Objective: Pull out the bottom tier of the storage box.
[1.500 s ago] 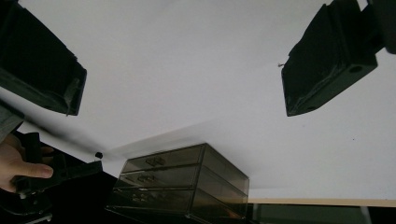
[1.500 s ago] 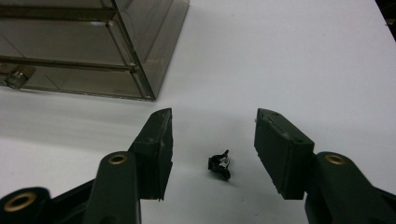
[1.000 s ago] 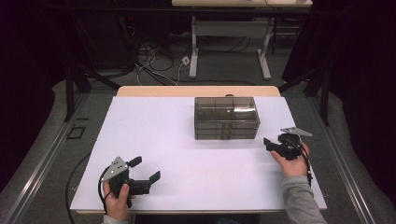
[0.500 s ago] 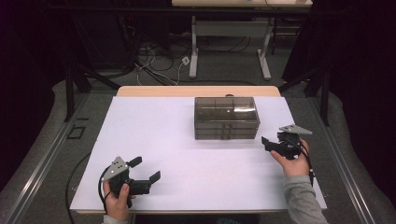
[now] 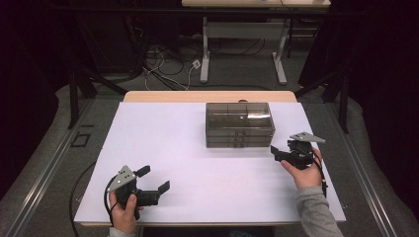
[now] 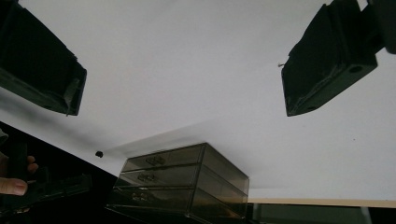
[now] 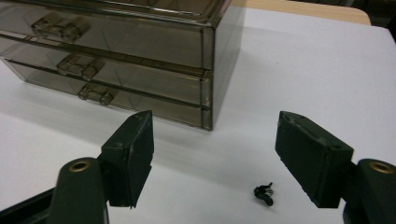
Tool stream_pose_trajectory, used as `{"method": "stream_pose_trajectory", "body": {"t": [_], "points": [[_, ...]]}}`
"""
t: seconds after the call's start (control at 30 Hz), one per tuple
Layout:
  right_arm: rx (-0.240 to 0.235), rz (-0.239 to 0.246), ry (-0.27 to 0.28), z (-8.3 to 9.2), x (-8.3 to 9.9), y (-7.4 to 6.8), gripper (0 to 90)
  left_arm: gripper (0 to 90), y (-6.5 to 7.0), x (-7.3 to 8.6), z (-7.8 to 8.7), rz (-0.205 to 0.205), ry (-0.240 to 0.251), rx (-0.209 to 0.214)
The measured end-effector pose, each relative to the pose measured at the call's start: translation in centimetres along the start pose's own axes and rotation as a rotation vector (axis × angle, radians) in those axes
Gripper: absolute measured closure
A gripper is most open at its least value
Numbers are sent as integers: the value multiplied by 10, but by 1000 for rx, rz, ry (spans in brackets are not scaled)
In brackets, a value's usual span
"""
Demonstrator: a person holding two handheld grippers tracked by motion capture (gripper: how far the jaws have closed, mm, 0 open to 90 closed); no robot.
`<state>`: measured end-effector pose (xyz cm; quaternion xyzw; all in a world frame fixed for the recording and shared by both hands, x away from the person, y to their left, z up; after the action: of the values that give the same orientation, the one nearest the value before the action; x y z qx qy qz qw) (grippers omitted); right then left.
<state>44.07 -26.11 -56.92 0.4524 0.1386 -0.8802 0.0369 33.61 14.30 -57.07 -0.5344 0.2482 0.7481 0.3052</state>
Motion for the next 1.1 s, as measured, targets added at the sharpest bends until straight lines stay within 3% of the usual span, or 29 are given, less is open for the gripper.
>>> {"method": "stream_pose_trajectory", "body": {"t": [0.13, 0.2, 0.23, 0.33, 0.53, 0.77, 1.1], "points": [[-8, -7, -19, -1, 3, -7, 251, 4, 0, 0, 0, 0, 0, 0], [-42, -29, -26, -3, 4, -13, 239, 3, 0, 0, 0, -2, 1, -1], [-78, -64, -32, -4, 5, -20, 234, 3, 0, 0, 0, -2, -1, 0], [-101, -78, -30, -4, 5, -26, 234, 4, 0, 0, 0, -2, -1, 0], [-145, -80, 6, -6, 3, -42, 218, 4, 0, 0, 0, -5, -4, 1], [-146, -69, -6, -13, 7, -55, 180, 4, 0, 0, -1, -5, -5, 1], [-223, -84, -22, -18, 15, -75, 201, 4, 1, 1, -1, -5, -6, 2]]}}
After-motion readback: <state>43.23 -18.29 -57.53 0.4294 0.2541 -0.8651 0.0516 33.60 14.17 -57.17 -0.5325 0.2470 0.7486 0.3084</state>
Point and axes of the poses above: each handheld gripper's, and its own axes: z roughly backward along the jaws, x roughly out of its underside, y roughly to its right, the point moved 10 cm from there along -z, roughly forward along the jaws, and after that the axes turned 12 degrees about -z, right-handed, at the moved point
